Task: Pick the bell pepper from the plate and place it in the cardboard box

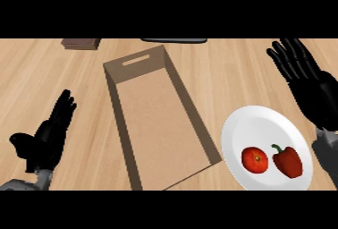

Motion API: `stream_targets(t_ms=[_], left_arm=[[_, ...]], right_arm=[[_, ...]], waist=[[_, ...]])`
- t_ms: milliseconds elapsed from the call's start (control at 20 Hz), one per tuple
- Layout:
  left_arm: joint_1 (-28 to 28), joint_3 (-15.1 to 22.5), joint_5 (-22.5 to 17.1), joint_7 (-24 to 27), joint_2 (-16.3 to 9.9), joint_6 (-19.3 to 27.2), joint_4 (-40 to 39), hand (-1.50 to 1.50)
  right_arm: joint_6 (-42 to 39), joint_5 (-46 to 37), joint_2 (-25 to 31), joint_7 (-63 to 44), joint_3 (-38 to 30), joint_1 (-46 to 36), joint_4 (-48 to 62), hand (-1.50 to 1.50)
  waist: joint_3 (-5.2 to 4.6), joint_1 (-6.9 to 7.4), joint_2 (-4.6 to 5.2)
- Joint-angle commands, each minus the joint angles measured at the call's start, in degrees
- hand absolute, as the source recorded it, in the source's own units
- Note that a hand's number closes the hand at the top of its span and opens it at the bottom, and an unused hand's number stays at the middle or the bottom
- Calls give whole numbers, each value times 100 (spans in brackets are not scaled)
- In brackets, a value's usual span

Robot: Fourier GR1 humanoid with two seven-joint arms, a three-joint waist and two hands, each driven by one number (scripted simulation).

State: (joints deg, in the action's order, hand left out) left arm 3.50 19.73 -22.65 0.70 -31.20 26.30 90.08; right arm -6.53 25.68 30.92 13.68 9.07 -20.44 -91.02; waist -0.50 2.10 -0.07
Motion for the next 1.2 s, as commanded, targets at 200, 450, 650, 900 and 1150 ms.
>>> stream_targets(t_ms=[200, 450, 650, 900, 1150], left_arm=[[-255, -146, 767, -43, -377, -20, -101, 0], [-290, 105, 782, -10, -169, 1, -245, 0], [-175, 78, 986, -318, -136, -60, -194, 0], [6, -29, 1009, -219, -2, -192, -497, 0], [-329, -34, 1065, -58, -75, -176, -410, 0]], right_arm=[[-628, 335, 86, 152, -669, 320, 177, -150], [1435, -1239, -106, -16, -688, 933, 1093, -150], [907, -894, -342, 1137, -1077, 1561, 1174, -150], [551, -1971, 854, 579, -699, 1337, 986, -150], [-135, -2706, 2213, 159, -505, 1541, 670, -150]], waist=[[53, -220, 0], [59, -280, 24], [56, -238, 3], [42, -251, -1], [31, -237, -24]])
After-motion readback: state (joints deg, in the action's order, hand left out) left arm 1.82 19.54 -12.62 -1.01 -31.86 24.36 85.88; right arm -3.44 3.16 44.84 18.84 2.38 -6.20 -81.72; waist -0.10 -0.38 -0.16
